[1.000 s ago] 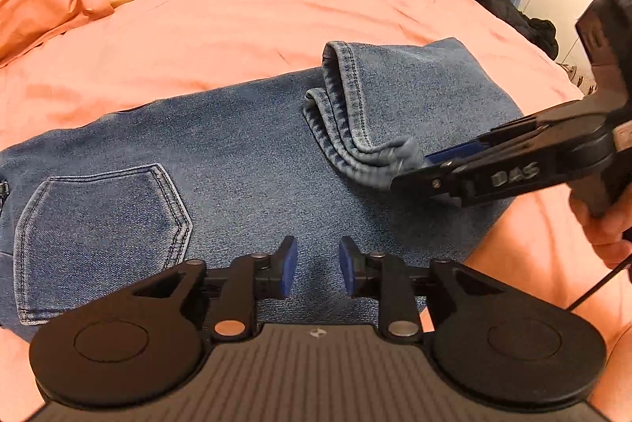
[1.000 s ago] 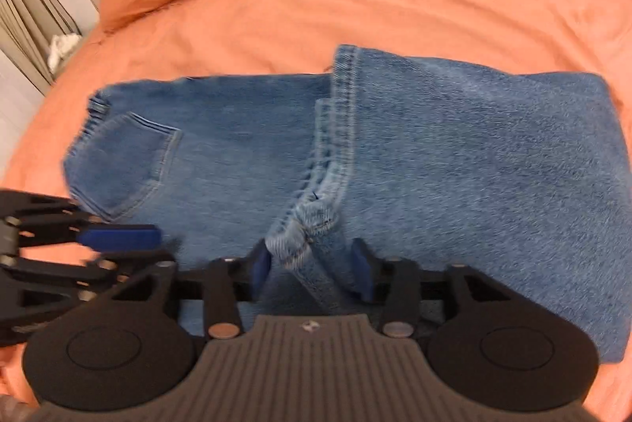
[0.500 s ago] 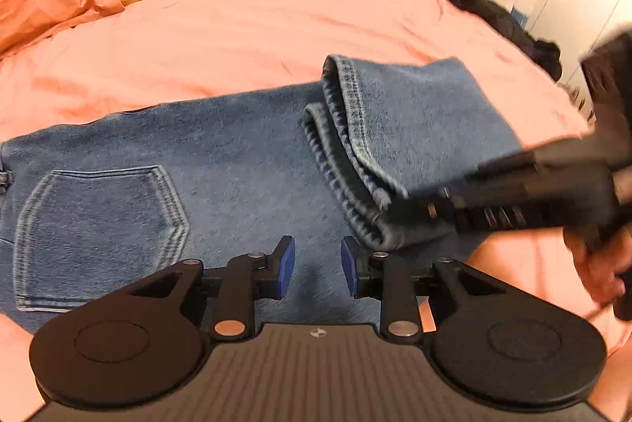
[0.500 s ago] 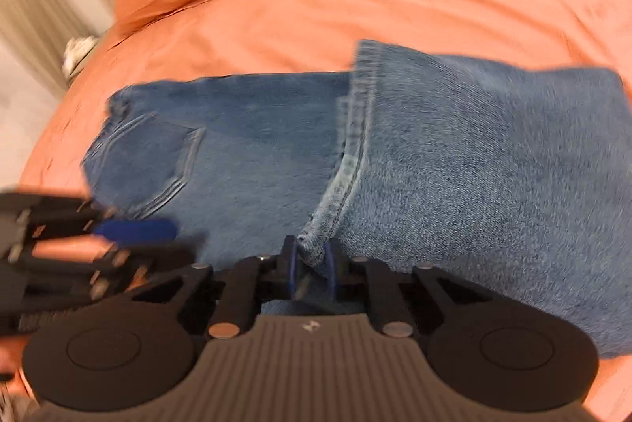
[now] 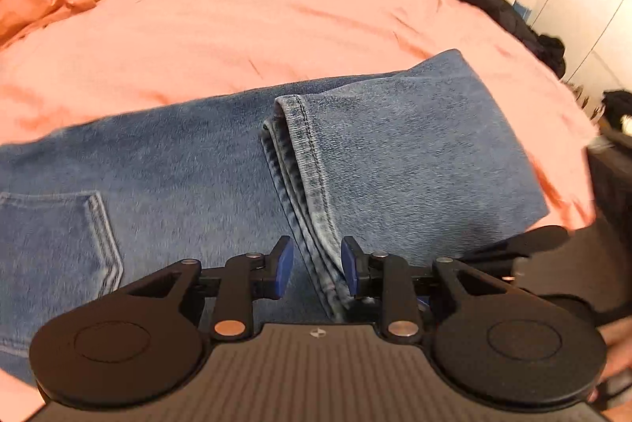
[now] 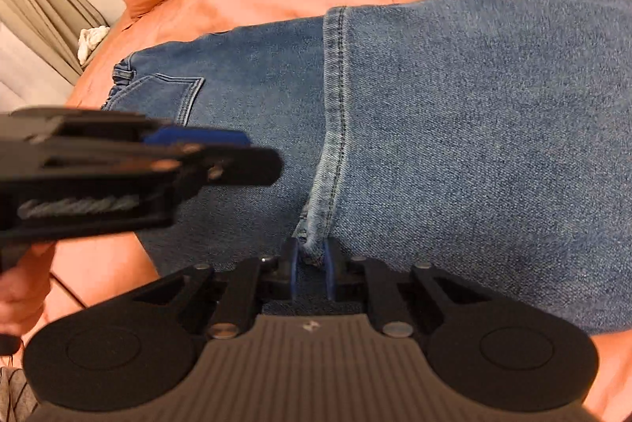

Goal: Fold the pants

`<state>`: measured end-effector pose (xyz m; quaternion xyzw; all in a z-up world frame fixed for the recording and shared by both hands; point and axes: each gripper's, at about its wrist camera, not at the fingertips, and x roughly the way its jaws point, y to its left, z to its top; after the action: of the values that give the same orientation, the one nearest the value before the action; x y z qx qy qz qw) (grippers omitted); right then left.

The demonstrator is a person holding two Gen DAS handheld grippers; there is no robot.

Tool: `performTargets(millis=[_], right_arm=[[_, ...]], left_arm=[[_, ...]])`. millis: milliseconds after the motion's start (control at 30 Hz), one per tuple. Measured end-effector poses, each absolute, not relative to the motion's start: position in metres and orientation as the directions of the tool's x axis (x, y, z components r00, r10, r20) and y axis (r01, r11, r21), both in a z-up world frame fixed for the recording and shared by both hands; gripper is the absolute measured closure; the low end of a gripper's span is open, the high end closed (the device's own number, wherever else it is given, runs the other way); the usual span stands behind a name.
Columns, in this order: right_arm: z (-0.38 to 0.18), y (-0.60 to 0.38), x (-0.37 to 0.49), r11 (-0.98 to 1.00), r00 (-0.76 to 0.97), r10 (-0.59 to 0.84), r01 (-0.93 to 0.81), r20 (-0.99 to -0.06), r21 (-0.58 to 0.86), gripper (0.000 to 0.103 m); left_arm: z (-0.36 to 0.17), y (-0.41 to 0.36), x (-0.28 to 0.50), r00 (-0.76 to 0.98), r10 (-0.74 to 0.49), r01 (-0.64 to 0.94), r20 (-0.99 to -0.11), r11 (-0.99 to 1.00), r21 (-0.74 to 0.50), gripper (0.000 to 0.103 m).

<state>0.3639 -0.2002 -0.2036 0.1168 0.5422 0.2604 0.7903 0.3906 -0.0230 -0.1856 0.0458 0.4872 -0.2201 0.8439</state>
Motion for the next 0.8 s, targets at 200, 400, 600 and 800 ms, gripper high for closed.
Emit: performTargets(millis=[200, 400, 600, 800], right_arm=[[-0.169, -0.228, 0.362, 0.845, 0.323, 0.526, -0.304, -0.787, 0.44, 0.066], [-0.144, -0.295, 0.383, 0.941, 0.454, 0.325, -0.24, -0.829, 0.238, 0.081], [-0.138, -0.357, 0.43, 0.983, 0.55, 0.18, -0.131, -0.816, 0.129, 0.083], [-0.17, -0.366, 0.473, 0.985, 0.529, 0.17, -0.116, -0.831, 0.128, 0.087]], left_arm=[[-0.179, -0.038, 0.397, 0.452, -0.292, 0.45, -0.843, 0.891, -0.068, 0.07], [-0.174, -0.06, 0.416, 0.527, -0.222, 0.416, -0.82, 0.909, 0.021, 0.078], [-0.184, -0.069, 0.447, 0.514, -0.201, 0.348, -0.834, 0.937, -0.011, 0.084], [-0.21, -0.07, 0.462, 0.487, -0.177, 0.353, -0.855, 0.936, 0.007, 0.085]])
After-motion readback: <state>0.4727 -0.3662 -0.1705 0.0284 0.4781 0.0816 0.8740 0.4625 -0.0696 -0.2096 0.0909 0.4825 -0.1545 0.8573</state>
